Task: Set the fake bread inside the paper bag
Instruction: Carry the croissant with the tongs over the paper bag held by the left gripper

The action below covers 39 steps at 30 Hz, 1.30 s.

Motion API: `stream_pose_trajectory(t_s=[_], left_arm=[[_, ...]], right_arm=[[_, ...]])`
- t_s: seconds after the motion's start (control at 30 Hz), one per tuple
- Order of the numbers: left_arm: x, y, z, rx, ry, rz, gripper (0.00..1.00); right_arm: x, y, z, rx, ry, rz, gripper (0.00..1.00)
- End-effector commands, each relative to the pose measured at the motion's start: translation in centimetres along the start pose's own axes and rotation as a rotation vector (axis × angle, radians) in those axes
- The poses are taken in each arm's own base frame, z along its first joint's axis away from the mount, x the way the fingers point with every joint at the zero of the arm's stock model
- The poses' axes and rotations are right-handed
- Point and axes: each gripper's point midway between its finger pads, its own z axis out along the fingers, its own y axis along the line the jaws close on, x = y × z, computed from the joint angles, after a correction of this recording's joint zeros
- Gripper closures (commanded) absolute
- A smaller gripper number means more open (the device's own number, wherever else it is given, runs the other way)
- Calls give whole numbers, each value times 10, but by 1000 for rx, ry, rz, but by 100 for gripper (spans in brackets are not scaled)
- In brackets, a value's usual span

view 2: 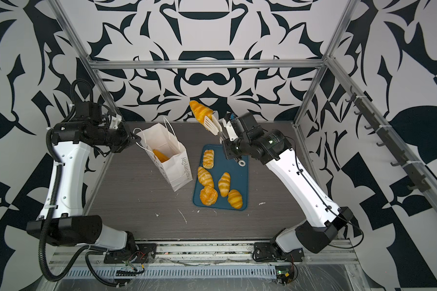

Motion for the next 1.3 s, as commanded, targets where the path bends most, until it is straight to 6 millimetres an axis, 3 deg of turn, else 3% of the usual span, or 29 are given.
stream_pose_trajectory(t_s=[0.0, 0.53, 1.27], left_arm=[[5, -1, -6, 5, 7, -19, 100], [5, -1, -6, 7, 6, -18, 100], [9, 3, -6, -4, 11, -21, 100]], right_arm=[[-36, 13, -21, -27, -135, -7, 72], [-63, 64, -49, -204, -209, -24, 71], [-53, 141, -48, -425, -177, -97, 70]])
